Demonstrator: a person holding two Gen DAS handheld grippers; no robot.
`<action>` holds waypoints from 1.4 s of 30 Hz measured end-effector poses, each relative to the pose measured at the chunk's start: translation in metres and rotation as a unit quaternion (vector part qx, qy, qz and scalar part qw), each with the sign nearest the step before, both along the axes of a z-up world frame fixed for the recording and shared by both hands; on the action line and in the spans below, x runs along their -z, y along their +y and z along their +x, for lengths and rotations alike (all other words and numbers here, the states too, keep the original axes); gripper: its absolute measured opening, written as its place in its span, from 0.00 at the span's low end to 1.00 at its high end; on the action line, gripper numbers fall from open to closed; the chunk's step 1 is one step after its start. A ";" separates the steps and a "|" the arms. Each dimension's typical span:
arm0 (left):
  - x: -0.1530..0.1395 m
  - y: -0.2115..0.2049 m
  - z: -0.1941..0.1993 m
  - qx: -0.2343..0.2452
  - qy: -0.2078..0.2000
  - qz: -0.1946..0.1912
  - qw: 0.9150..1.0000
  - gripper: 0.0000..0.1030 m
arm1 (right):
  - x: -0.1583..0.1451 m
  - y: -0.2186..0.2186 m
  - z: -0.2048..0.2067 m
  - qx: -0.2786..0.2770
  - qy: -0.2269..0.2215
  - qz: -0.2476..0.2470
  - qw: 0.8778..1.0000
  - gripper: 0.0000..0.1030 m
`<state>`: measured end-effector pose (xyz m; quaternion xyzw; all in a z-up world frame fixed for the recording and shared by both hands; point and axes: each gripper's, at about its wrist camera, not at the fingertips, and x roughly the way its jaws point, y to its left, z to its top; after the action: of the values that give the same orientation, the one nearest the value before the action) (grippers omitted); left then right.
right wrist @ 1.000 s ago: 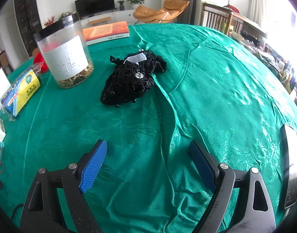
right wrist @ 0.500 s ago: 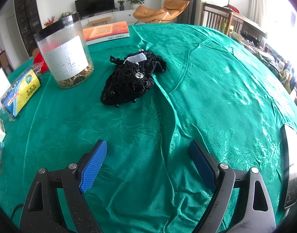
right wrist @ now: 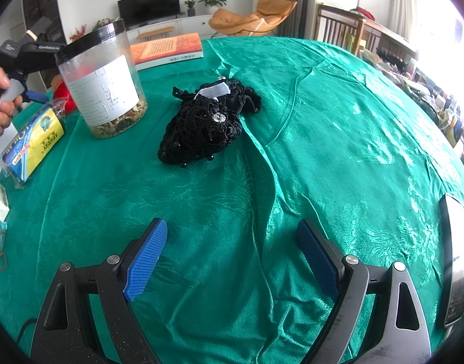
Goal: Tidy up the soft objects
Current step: 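Grasp the red yarn ball with the left tool while the right tool regrasps the black lace pouch, then release the red yarn ball into the white box while the right tool drops the black pouch in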
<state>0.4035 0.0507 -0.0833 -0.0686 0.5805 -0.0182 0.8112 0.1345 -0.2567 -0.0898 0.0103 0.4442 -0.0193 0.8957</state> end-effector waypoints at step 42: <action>-0.127 0.293 -0.405 -0.150 -0.103 0.084 0.980 0.50 | -0.208 0.296 -0.019 -0.377 0.002 0.156 0.913 0.31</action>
<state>-0.0020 0.3433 0.0432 -0.0842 0.4767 0.1458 0.8628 0.1152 0.0389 0.1179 -0.0188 0.4138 0.3893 0.8227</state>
